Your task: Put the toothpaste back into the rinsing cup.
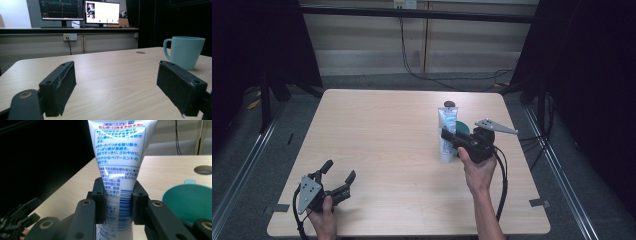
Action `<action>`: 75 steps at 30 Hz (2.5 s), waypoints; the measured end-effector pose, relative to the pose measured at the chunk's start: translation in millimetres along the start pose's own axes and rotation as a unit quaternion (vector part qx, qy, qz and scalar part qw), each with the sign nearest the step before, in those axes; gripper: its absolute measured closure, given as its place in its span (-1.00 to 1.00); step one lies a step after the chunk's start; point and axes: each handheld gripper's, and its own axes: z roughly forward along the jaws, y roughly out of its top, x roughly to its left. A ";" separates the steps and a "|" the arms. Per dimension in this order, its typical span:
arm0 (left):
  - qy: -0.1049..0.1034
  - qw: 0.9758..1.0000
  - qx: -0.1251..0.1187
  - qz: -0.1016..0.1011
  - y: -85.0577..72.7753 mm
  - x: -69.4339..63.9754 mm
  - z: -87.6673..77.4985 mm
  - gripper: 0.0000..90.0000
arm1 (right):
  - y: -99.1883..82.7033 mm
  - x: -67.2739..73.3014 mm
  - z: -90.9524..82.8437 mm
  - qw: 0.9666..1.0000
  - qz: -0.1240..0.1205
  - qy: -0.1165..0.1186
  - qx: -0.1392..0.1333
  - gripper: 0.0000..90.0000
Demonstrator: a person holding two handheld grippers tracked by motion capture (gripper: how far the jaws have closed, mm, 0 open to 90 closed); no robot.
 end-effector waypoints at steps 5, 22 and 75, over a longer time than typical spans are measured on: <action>0.000 1.000 0.000 0.000 0.0 0.0 0.0 -0.65 | 5.2 -1.1 -0.3 1.000 -0.003 0.004 -0.010 0.57; -0.001 1.000 0.000 -0.002 -0.1 -0.2 0.1 -0.65 | 17.3 -13.2 3.5 1.000 -0.005 -0.014 -0.026 0.57; -0.001 1.000 -0.001 -0.002 -0.1 -0.4 0.1 -0.65 | 48.3 -61.0 32.5 0.997 -0.008 -0.074 0.001 0.56</action>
